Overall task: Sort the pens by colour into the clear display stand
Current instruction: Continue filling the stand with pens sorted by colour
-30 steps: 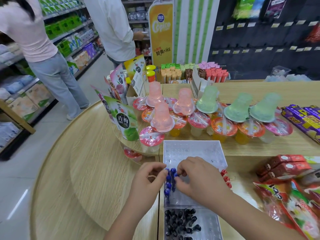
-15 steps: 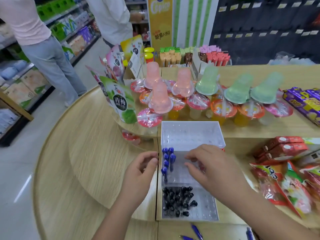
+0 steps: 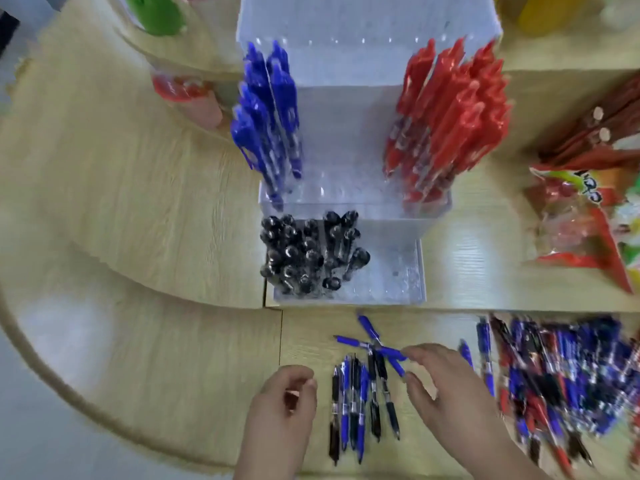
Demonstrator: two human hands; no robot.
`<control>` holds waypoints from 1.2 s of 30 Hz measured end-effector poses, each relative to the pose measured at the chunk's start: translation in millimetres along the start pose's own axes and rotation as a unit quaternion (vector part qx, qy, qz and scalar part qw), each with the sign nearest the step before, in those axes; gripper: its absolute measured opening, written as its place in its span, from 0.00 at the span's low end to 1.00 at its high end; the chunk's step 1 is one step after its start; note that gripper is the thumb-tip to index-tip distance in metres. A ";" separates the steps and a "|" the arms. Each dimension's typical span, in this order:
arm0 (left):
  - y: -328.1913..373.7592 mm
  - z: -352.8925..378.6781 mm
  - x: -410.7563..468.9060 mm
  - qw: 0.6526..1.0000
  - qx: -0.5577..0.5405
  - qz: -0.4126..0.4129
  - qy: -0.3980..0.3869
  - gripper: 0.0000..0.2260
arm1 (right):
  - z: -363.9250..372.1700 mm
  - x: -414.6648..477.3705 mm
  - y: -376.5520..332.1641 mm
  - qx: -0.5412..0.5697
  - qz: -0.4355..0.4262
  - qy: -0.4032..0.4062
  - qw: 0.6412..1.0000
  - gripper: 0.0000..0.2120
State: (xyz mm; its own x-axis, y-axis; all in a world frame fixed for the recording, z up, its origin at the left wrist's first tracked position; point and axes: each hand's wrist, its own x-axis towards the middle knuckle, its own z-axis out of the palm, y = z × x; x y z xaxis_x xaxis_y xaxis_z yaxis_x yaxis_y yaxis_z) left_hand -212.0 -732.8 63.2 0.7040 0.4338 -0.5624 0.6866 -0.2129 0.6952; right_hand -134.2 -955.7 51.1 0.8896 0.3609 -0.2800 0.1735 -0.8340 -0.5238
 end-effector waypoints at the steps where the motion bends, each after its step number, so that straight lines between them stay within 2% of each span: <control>1: -10.4 19.8 6.2 0.999 0.025 -0.018 -0.025 0.09 | 15.1 5.5 8.9 -0.018 0.011 -0.019 1.000 0.15; 4: -21.6 68.8 29.5 0.996 0.072 -0.056 -0.017 0.04 | 46.0 25.0 22.4 -0.035 0.019 -0.030 0.999 0.15; 7: -22.0 97.9 58.2 0.989 0.113 -0.086 0.030 0.14 | 62.7 45.4 23.8 -0.024 0.036 -0.002 0.999 0.11; 9: -15.3 106.7 70.5 0.986 0.123 -0.083 0.071 0.14 | 69.6 58.4 23.5 -0.031 0.047 0.003 0.998 0.10; 11: -6.9 110.1 74.2 0.982 0.154 -0.044 0.103 0.14 | 73.8 69.3 22.7 -0.026 0.066 -0.004 0.997 0.10; 13: -3.8 109.9 75.1 0.977 0.188 -0.021 0.095 0.16 | 75.1 77.9 20.6 -0.033 0.084 -0.011 0.996 0.11; 17: -0.9 101.1 83.9 0.960 0.251 -0.109 0.060 0.22 | 74.5 88.3 15.9 -0.094 0.094 -0.047 0.990 0.13; 19: 2.4 98.0 90.4 0.955 0.263 -0.136 0.034 0.21 | 74.3 89.0 12.5 -0.101 0.090 -0.059 0.989 0.13; 21: 5.0 99.1 96.4 0.962 0.231 -0.143 0.011 0.17 | 73.6 88.0 9.7 -0.094 0.087 -0.062 0.990 0.15; 23: 4.1 101.8 99.7 0.976 0.146 -0.159 -0.002 0.15 | 70.8 87.1 7.6 -0.091 0.074 -0.061 0.991 0.17; 26: 4.3 99.9 95.6 0.987 0.011 -0.163 -0.008 0.14 | 58.3 85.4 9.2 -0.062 0.055 -0.067 0.994 0.14; 31: 25.2 76.4 68.6 0.978 -0.141 -0.157 -0.003 0.07 | 19.6 72.5 15.8 -0.054 -0.014 -0.066 0.996 0.09; 34: 52.7 49.2 36.3 0.975 -0.179 -0.131 -0.005 0.02 | -16.8 55.3 7.8 0.004 -0.027 -0.090 0.996 0.12; 36: 73.3 27.7 14.8 0.970 -0.211 -0.123 -0.018 0.03 | -46.9 42.9 -4.9 0.047 -0.030 -0.084 0.995 0.10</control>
State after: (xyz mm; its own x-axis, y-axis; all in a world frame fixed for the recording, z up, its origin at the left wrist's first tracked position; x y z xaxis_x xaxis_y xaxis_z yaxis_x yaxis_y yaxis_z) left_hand -146.1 -766.3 93.4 0.5395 0.3932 -0.7445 0.7044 0.2737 0.6549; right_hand -77.1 -955.7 79.4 0.7947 0.4801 -0.3714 0.1775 -0.7690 -0.6142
